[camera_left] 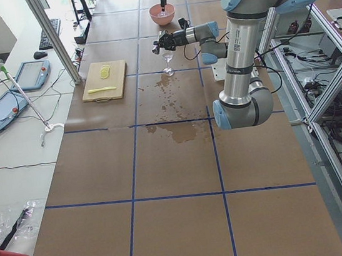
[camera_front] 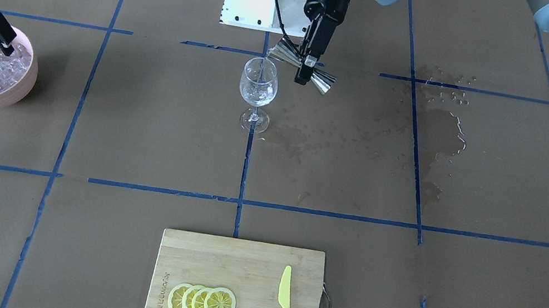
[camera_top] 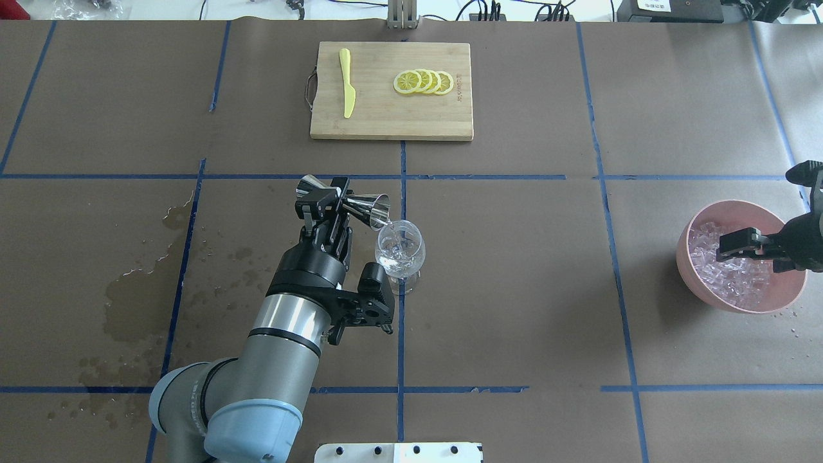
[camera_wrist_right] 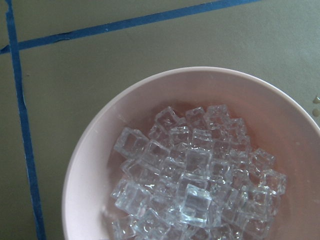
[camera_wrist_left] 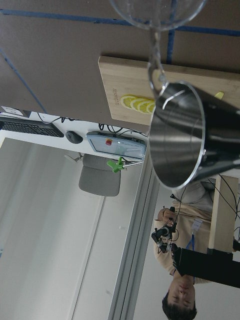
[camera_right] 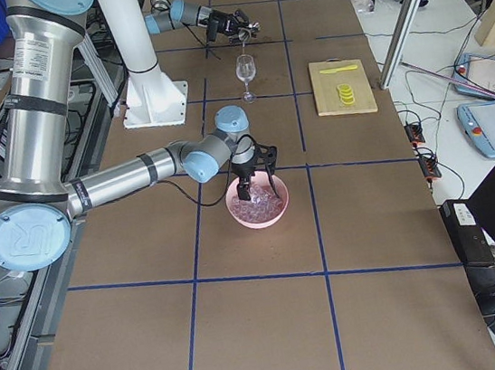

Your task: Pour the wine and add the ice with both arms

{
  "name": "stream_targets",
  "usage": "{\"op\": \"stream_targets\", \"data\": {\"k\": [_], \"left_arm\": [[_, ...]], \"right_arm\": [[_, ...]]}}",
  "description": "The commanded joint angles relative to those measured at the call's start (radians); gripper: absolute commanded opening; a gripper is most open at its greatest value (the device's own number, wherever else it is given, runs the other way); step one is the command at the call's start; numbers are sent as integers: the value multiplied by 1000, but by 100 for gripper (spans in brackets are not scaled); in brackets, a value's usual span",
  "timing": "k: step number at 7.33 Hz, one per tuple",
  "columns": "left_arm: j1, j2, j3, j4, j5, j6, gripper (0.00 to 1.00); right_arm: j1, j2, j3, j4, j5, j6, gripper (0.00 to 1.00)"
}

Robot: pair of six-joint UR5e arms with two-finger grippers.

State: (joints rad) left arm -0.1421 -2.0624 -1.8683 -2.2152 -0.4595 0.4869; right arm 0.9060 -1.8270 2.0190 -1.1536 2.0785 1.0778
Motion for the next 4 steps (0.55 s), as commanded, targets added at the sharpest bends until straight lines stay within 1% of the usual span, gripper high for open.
{"op": "stream_targets", "data": {"k": [1, 4], "left_arm": [[9, -4, 6, 0, 28, 65, 0], [10, -4, 12, -3, 32, 62, 0]], "right_arm": [[1, 0, 1, 0, 0, 1, 100], [1, 2, 4, 0, 0, 1, 100]]}}
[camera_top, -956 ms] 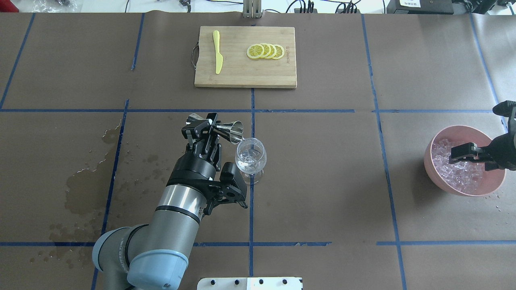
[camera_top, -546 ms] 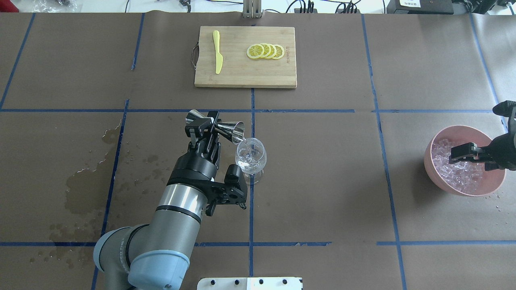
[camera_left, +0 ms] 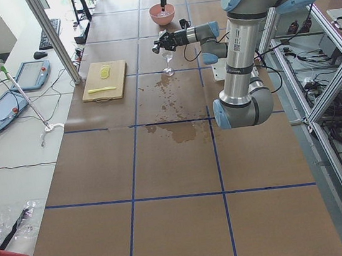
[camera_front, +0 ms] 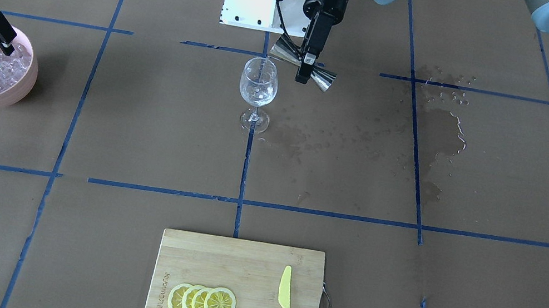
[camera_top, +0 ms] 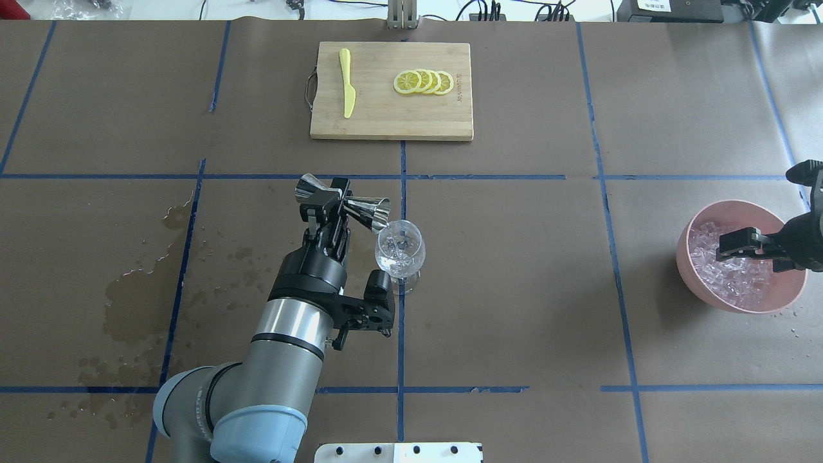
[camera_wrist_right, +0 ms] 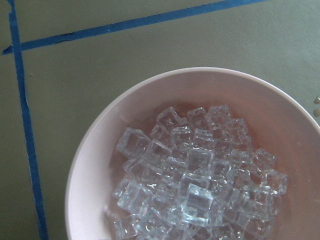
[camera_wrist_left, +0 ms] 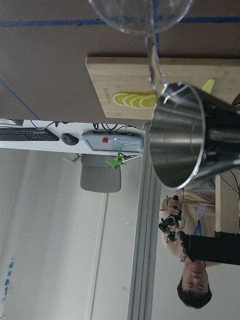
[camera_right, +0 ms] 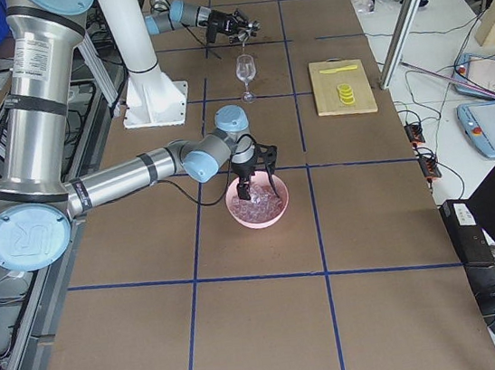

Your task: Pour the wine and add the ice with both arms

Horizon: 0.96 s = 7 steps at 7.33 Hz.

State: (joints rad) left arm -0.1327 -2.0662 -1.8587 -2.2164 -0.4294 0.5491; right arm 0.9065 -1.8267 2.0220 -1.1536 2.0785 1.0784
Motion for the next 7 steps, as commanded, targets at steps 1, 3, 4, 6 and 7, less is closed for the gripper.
{"op": "stream_targets", "data": {"k": [1, 3, 4, 6, 7], "left_arm": [[2, 0, 3, -2, 1, -4, 0], [4, 1, 3, -12, 1, -11, 0], [5, 1, 4, -22, 1, -82, 0], [24, 1, -2, -32, 0, -243, 0], [27, 1, 0, -90, -2, -294, 0]], "right_arm": [[0, 1, 4, 0, 2, 0, 100], [0, 1, 4, 0, 2, 0, 100], [0, 1, 6, 0, 2, 0, 100], [0, 1, 4, 0, 2, 0, 100], [0, 1, 4, 0, 2, 0, 100]]}}
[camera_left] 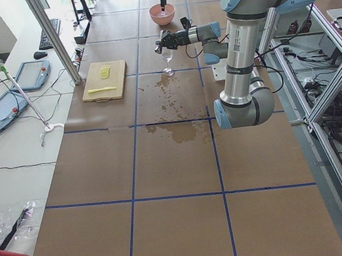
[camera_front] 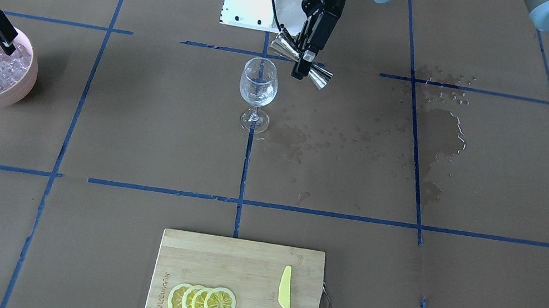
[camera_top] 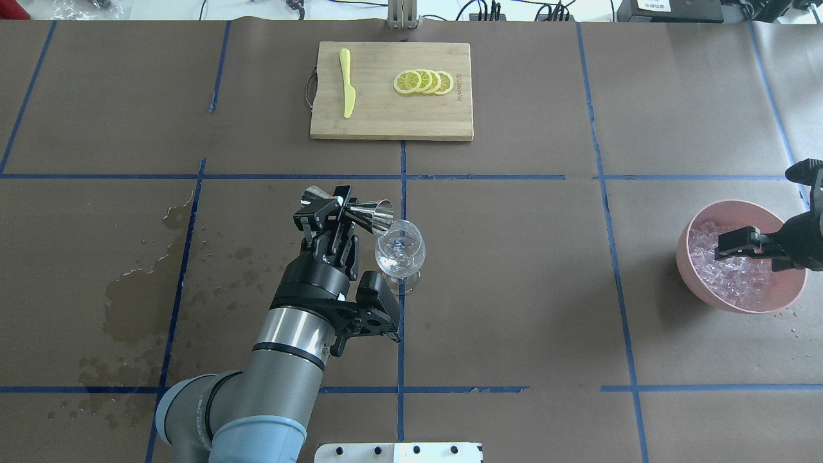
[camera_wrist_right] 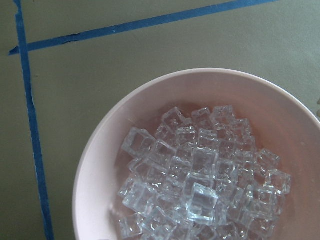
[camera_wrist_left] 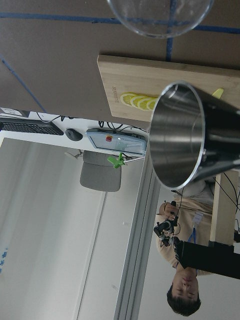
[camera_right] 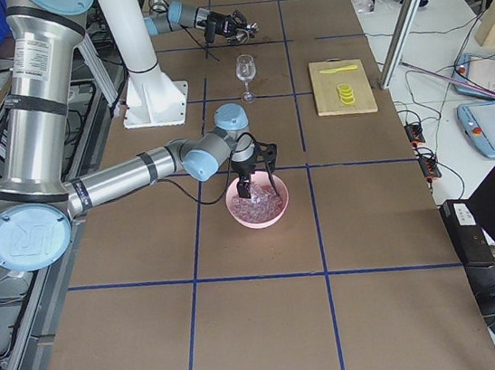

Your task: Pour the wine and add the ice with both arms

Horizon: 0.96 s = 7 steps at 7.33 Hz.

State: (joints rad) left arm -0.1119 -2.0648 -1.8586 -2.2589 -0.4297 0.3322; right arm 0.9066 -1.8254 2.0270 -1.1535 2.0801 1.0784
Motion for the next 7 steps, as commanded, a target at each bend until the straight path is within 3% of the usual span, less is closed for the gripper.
{"op": "stream_targets", "data": {"k": [1, 5, 7], "left_arm": [[12, 0, 1, -98, -1, -88, 0], [12, 28, -4, -221, 5, -399, 0], [12, 93, -26, -249, 124, -513, 0]], "right_arm": [[0, 0, -1, 0, 0, 0, 100], [0, 8, 1, 0, 2, 0, 100], [0, 9, -1, 0, 2, 0, 100]]}}
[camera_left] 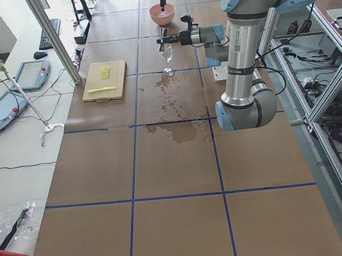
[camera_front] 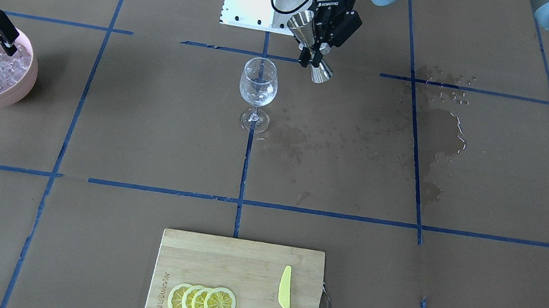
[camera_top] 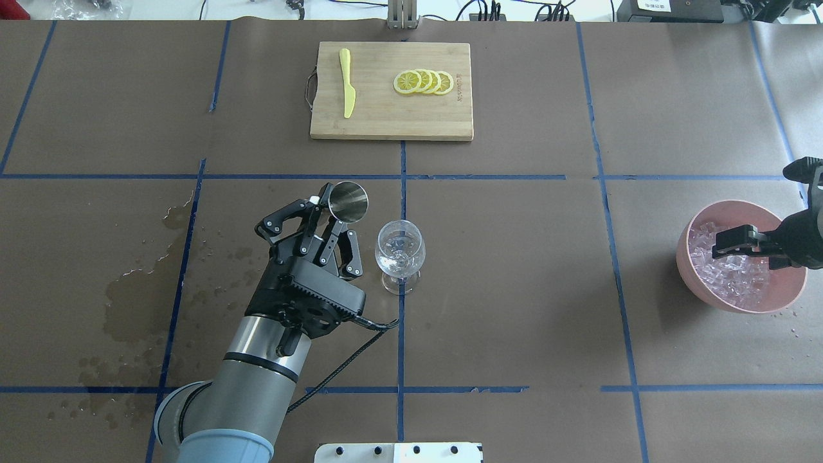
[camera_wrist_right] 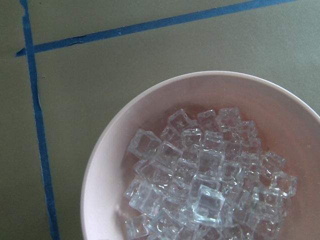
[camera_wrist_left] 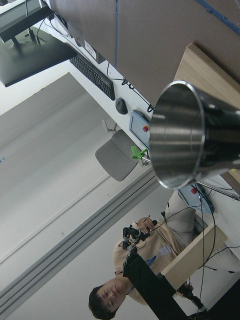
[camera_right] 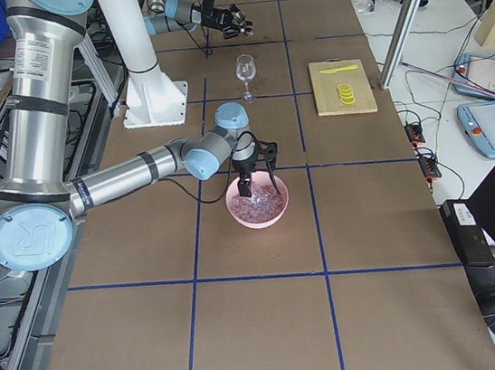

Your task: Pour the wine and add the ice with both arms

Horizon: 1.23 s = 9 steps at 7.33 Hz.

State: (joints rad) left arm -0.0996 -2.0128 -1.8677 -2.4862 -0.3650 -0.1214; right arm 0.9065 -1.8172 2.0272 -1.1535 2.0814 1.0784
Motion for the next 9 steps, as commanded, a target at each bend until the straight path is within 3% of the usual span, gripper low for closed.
{"op": "stream_targets", "data": {"k": [1, 6, 9], "left_arm": [[0, 45, -21, -102, 60, -64, 0], [1, 54, -21, -180, 5, -179, 0], [1, 123, -16, -181, 8, -179, 0]], "right_arm": [[0, 2, -1, 0, -1, 0, 100], [0, 19, -8, -3, -3, 0, 100], [0, 18, -5, -3, 8, 2, 100]]}}
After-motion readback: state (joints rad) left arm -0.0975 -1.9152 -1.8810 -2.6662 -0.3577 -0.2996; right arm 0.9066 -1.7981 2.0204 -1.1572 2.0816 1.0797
